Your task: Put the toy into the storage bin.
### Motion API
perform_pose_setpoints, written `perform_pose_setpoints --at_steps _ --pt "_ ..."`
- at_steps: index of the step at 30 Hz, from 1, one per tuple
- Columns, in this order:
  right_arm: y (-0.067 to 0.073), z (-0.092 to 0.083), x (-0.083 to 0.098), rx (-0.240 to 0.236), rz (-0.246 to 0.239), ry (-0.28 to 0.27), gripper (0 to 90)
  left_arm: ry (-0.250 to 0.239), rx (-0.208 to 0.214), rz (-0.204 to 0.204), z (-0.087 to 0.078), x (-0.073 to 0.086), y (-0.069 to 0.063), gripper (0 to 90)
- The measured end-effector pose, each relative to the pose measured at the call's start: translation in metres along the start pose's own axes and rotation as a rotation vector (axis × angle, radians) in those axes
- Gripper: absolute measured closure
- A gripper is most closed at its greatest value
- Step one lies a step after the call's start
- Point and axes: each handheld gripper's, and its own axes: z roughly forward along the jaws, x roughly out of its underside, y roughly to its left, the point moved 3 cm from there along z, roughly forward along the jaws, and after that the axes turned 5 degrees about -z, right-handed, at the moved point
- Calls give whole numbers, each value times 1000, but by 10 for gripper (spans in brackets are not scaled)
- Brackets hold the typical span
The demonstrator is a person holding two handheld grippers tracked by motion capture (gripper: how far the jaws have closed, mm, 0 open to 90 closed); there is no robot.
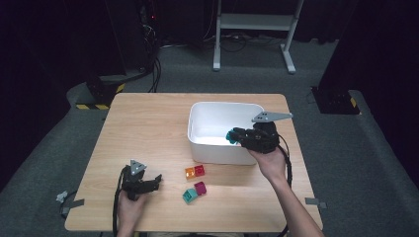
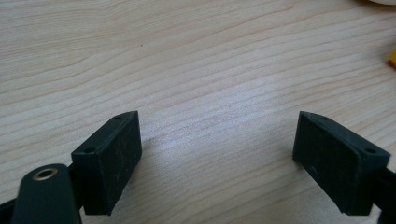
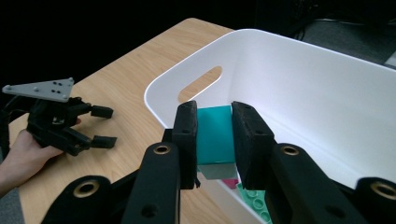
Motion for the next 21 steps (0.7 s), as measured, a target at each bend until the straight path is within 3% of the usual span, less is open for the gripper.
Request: perform_pose_setpoints --at_steps 11,21 --pt "-22 7 -6 75 15 15 726 0 0 -1 0 0 0 156" --pt "-38 24 -5 119 42 53 723 0 0 0 0 0 0 156"
